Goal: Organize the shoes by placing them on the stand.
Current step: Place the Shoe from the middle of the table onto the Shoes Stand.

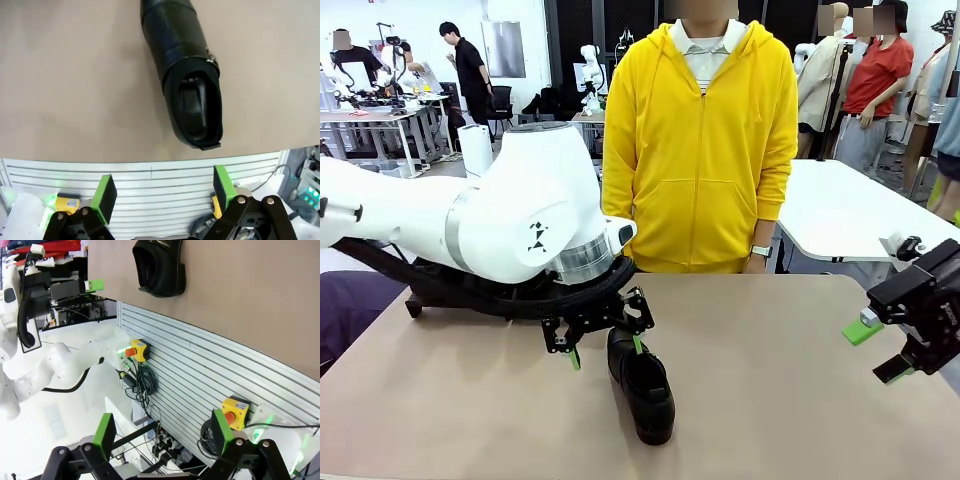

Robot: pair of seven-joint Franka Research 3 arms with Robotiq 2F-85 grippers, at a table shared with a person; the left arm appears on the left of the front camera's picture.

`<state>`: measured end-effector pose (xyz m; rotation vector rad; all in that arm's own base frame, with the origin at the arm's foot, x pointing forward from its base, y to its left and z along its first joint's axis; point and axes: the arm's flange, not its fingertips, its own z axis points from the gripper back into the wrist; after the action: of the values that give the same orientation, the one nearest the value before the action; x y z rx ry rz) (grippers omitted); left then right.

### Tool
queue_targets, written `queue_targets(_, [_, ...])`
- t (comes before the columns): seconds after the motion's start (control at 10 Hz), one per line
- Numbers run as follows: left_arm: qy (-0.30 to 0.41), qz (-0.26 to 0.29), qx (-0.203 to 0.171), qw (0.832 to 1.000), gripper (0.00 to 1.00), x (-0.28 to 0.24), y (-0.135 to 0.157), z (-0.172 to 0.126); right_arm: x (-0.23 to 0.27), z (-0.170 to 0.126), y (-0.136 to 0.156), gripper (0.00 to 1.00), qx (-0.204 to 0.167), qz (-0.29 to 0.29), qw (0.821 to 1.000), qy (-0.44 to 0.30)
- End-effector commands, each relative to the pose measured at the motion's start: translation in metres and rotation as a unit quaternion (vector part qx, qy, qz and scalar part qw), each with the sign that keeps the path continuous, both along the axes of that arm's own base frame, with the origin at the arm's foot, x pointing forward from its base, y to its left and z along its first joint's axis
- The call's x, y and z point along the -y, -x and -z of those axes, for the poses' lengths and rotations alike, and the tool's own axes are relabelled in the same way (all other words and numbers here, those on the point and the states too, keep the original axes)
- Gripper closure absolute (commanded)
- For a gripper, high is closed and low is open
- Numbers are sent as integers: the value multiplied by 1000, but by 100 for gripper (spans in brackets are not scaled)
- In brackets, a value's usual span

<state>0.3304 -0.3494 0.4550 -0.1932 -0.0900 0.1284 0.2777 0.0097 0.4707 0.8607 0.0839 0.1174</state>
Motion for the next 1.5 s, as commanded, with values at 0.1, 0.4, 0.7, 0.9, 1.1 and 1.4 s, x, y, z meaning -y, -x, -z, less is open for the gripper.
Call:
queue_targets(0.1, [34,4,-12,999,0,-5,15,-7,1,1,-1,0,8,-8,1000,-11])
queue_targets(0.4, [-25,3,33,999,0,21,-4,17,1,1,-1,0,8,-8,1000,-11])
queue_targets(0.7, [-45,-12,41,998,0,37,-18,45,1,1,-1,0,8,-8,1000,-11])
queue_targets(0.9, [-67,-33,40,996,0,40,-29,66,1,1,-1,0,8,-8,1000,-11])
queue_targets(1.1, [-67,-32,54,996,0,45,-34,80,1,1,-1,0,8,-8,1000,-11])
queue_targets(1.4, [-69,-45,69,994,0,49,-43,95,1,1,-1,0,8,-8,1000,-11])
